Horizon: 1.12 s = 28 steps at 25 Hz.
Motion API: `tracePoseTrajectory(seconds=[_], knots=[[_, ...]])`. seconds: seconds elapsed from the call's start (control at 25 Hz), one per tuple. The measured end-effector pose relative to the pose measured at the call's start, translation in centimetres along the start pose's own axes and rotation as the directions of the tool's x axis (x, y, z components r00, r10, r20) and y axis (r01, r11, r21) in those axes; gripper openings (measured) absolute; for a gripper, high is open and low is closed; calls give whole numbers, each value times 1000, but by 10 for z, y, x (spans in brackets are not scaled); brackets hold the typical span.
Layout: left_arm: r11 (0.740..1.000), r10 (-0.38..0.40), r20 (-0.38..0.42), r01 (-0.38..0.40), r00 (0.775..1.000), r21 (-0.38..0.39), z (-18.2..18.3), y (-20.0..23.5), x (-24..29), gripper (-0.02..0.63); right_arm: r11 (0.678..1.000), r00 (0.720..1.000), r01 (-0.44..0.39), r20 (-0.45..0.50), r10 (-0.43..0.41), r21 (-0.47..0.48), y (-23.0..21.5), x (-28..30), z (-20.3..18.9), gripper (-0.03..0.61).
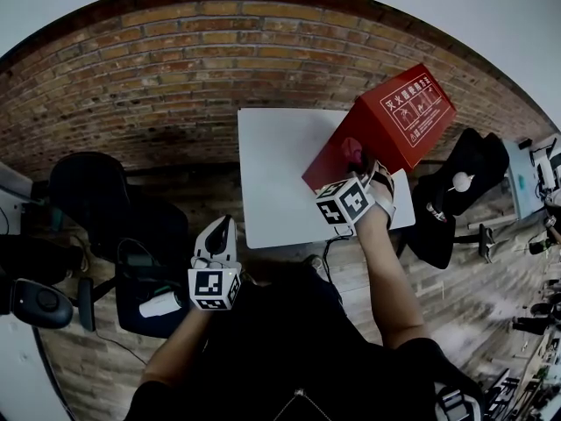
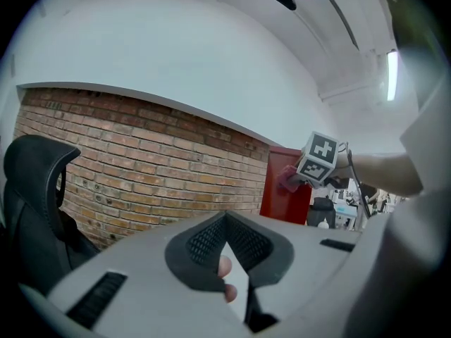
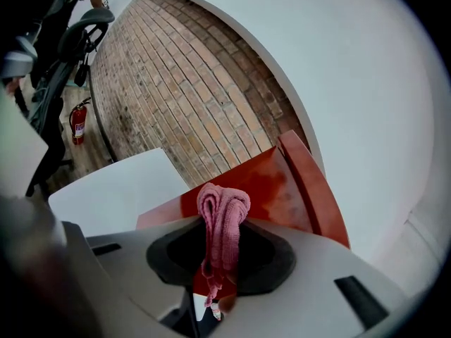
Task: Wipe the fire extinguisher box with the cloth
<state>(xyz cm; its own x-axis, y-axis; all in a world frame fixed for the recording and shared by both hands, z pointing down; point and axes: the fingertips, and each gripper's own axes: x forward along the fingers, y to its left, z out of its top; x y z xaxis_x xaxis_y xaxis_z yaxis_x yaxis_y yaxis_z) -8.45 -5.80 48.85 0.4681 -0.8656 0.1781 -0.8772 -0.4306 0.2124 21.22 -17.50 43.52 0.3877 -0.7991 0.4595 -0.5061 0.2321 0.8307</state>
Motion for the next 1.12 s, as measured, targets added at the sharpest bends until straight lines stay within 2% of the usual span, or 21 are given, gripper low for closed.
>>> tracePoseTrajectory(seconds=[0.52, 1.12], knots=[[1000, -9, 5, 9, 1000, 1, 3, -5, 3, 29, 997, 996, 77, 43, -78, 22, -49, -24, 20, 106], [1000, 11, 6, -11, 1000, -13, 0, 4, -2, 29, 998, 998, 55, 35, -56, 27, -64, -24, 41, 106]])
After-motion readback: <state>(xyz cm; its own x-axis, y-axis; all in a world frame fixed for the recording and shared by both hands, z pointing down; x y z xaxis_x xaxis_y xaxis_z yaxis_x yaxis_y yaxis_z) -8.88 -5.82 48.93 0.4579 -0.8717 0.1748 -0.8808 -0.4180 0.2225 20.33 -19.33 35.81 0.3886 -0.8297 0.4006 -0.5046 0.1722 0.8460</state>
